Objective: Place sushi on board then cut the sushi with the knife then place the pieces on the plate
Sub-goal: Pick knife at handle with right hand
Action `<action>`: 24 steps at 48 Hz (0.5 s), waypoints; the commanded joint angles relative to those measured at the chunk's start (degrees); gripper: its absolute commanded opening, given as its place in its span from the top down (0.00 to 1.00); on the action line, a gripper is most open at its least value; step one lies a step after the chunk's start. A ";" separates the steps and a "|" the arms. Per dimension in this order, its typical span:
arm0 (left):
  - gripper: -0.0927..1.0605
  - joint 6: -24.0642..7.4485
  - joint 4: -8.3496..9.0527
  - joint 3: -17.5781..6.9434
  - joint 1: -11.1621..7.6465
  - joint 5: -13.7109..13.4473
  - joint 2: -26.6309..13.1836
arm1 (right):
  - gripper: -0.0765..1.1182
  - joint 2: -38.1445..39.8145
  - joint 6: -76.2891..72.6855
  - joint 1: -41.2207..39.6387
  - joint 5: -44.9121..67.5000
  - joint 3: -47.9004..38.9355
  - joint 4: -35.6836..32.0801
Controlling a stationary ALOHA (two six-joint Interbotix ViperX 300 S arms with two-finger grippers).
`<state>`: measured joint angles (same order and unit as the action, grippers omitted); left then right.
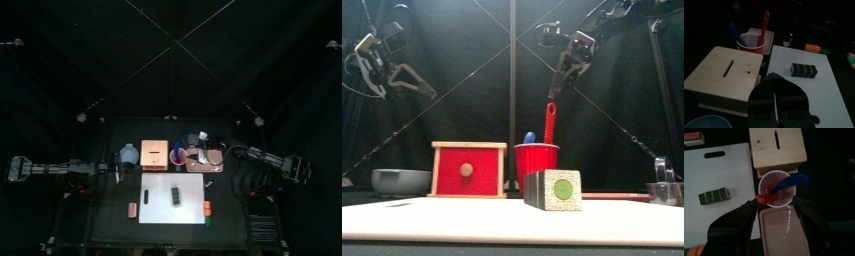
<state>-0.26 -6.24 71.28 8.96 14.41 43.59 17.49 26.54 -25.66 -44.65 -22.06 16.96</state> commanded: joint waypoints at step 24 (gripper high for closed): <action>0.94 0.00 0.09 -1.23 0.18 0.53 -0.18 | 0.18 -13.80 -0.44 5.19 -22.85 20.83 -6.24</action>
<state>-0.26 -6.15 71.28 8.96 14.41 43.59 4.13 26.19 -20.83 -65.30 -4.31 11.07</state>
